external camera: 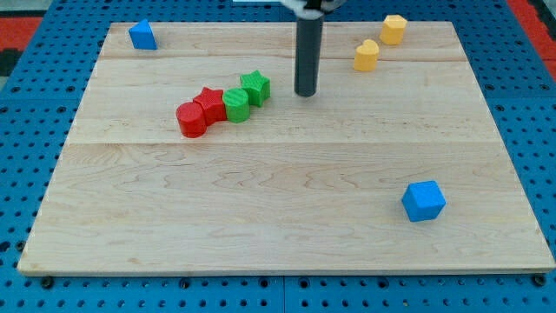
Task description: Move the blue triangle and green star diagonal to each other
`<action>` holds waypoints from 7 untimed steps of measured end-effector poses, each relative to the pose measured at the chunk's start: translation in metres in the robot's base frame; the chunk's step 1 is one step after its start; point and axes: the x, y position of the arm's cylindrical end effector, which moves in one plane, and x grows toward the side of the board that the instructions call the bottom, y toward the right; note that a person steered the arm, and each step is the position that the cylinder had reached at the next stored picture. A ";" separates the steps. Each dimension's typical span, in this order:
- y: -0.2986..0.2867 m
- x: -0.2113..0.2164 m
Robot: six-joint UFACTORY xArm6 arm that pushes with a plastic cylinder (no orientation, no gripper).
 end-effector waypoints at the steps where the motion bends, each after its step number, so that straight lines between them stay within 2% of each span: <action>1: -0.064 0.000; 2: -0.122 -0.023; 3: -0.133 -0.044; 5: -0.114 -0.058; 6: -0.127 -0.074; 7: -0.096 -0.061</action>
